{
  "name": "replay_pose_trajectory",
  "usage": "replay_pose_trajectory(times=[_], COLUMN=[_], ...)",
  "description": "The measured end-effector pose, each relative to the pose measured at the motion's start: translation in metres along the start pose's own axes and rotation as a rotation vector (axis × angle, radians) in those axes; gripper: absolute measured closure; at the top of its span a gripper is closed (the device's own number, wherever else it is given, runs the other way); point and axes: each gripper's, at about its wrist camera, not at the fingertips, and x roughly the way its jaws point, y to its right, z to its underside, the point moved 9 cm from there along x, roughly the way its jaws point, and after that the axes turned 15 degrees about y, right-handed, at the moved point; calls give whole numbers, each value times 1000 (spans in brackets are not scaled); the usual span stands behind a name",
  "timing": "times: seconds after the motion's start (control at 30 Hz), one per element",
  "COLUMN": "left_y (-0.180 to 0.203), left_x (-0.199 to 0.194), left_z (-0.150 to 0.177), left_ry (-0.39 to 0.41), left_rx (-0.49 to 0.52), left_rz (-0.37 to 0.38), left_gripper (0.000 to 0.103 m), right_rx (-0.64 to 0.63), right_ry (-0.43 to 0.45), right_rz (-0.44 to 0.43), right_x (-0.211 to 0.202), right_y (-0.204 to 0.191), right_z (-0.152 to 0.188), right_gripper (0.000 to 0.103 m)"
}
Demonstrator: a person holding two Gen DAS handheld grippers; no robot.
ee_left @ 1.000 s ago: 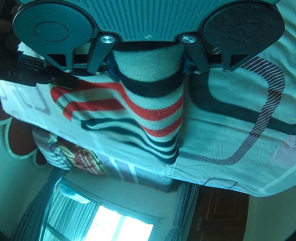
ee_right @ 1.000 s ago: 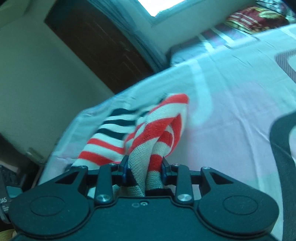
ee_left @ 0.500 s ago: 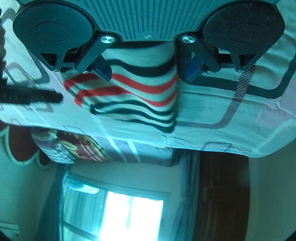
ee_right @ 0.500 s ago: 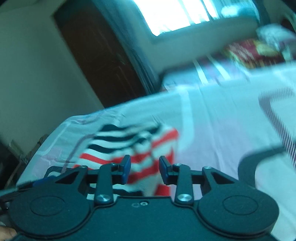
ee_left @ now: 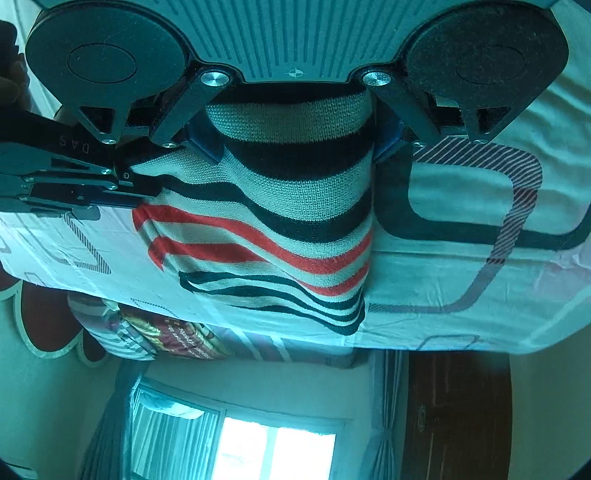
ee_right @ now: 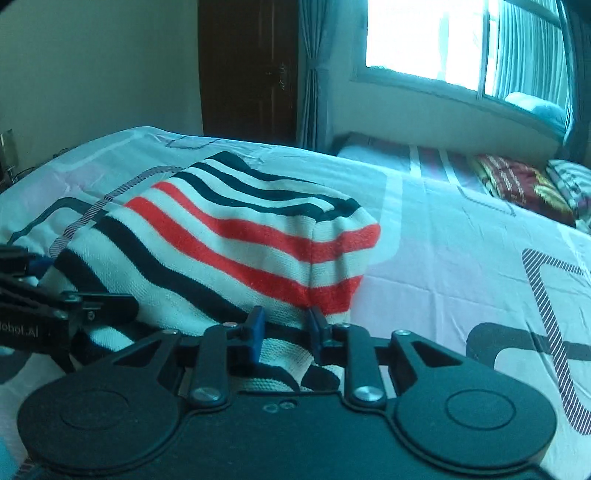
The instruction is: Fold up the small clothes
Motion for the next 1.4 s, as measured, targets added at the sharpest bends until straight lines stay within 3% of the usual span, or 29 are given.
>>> replay_pose_trajectory(times=[0.23, 0.37, 0.53, 0.6, 0.67, 0.7, 0.8, 0.97, 1.1, 1.27, 1.4], left_y=[6, 12, 18, 18, 18, 19, 19, 16, 23, 35, 33], left_x=[-17, -33, -59, -75, -94, -103, -122, -152, -180, -224, -253], left_z=[-11, -15, -21, -26, -34, -37, -41, -40, -43, -56, -66], left_ry=[0, -11, -26, -19, 22, 39, 32, -19, -6, 76, 154], left_rx=[28, 49, 28, 14, 7, 11, 34, 0, -3, -51, -29], left_rz=[-37, -37, -17, -25, -40, -41, -80, -139, -126, -12, -92], left_gripper=[17, 17, 16, 4, 0, 0, 0, 0, 0, 0, 0], right_rx=[164, 205, 345, 397, 441, 460, 509, 590, 544, 427, 355], right_ry=[25, 30, 8, 7, -3, -6, -19, -36, -27, 8, 58], right_rz=[-1, 24, 34, 21, 14, 12, 26, 71, 38, -38, -32], right_x=[-31, -52, -82, -97, -111, -120, -146, -186, -213, -240, -258], right_y=[2, 3, 6, 6, 5, 3, 1, 0, -12, -39, -47], right_z=[-16, -19, -16, -16, -16, -15, -11, -5, -11, -29, -44], right_gripper=[66, 50, 38, 33, 18, 16, 1, 1, 1, 1, 1])
